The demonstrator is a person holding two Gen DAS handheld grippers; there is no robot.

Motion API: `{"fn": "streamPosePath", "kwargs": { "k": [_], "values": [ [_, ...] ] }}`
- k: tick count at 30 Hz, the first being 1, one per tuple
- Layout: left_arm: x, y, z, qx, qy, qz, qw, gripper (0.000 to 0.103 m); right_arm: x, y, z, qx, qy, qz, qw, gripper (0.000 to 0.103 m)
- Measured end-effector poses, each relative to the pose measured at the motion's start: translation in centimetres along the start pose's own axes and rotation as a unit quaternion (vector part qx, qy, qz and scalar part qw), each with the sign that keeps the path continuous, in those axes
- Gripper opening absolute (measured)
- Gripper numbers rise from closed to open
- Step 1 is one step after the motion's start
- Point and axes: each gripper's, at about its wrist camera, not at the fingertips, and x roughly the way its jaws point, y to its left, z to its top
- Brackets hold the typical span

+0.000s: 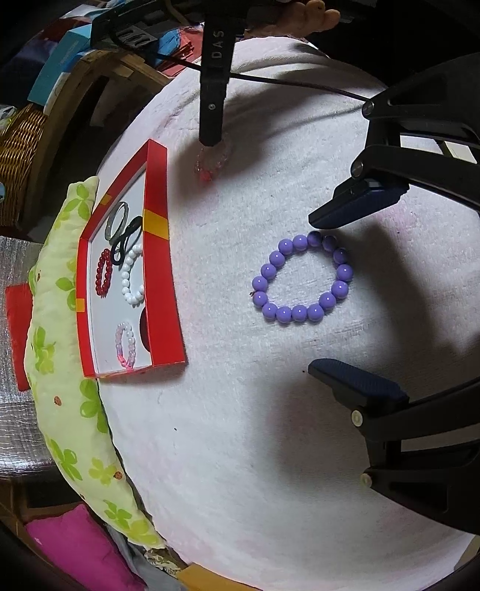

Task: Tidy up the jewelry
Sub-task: 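Reach the left tool to the purple bead bracelet while the right tool approaches the pink bracelet, then grasp the purple bead bracelet with the left tool while the right tool grasps the pink bracelet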

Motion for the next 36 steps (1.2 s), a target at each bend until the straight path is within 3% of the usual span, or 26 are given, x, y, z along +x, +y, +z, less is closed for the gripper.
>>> {"fn": "streamPosePath", "kwargs": {
  "k": [7, 11, 14, 36],
  "values": [
    [0.1, 0.0, -0.1, -0.001, 0.000, 0.006, 1.0000, 0.073, 0.7, 0.4, -0.3, -0.017, 0.001, -0.017, 1.000, 0.024],
    [0.1, 0.0, -0.1, -0.003, -0.002, 0.009, 1.0000, 0.073, 0.7, 0.9, -0.5, -0.043, -0.004, -0.041, 0.998, 0.013],
    [0.2, -0.1, -0.1, 0.000, -0.003, 0.012, 0.9999, 0.073, 0.7, 0.6, -0.5, -0.038, -0.006, -0.043, 0.998, 0.011],
    [0.4, -0.5, -0.2, 0.012, -0.004, 0.025, 0.9996, 0.073, 0.5, -0.4, -0.4, -0.008, -0.006, -0.036, 0.999, 0.013]
  ]
}}
